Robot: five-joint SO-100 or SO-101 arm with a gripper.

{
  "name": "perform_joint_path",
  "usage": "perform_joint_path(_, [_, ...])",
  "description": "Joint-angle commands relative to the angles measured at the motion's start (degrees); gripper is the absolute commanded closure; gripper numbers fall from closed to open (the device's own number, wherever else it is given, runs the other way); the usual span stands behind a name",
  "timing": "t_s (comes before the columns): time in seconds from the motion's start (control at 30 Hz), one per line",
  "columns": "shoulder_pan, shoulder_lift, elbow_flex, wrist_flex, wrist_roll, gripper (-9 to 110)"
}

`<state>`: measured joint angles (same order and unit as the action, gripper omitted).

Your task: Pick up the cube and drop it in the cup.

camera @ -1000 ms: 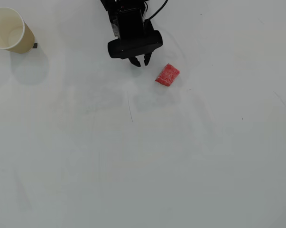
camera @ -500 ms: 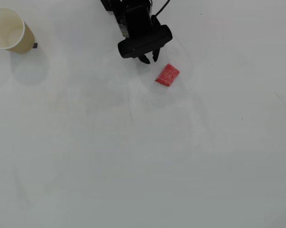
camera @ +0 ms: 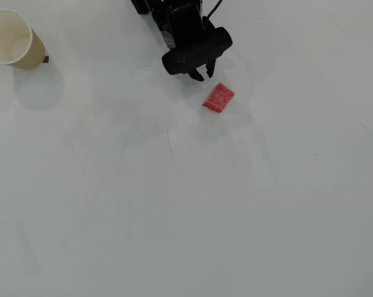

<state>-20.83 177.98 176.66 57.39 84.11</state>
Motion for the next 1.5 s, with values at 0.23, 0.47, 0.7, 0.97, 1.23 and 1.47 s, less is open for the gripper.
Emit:
perform_joint_path(0.23, [-0.79, 1.85, 2.29, -7.29, -0.53, 94])
perform_joint_path(0.47, [-1.14, 1.85, 2.29, -12.48, -0.62, 88])
perform_joint_path(0.7, [-1.05, 1.85, 2.29, -14.15, -0.79, 83])
perform_joint_path(0.97, [-1.58, 1.85, 2.29, -12.66, -0.88, 51])
perform_joint_path(1.23, [-2.72, 0.88, 2.29, -10.99, -0.88, 49])
perform_joint_path(1.47, [-3.60, -7.65, 0.26, -19.60, -0.88, 48])
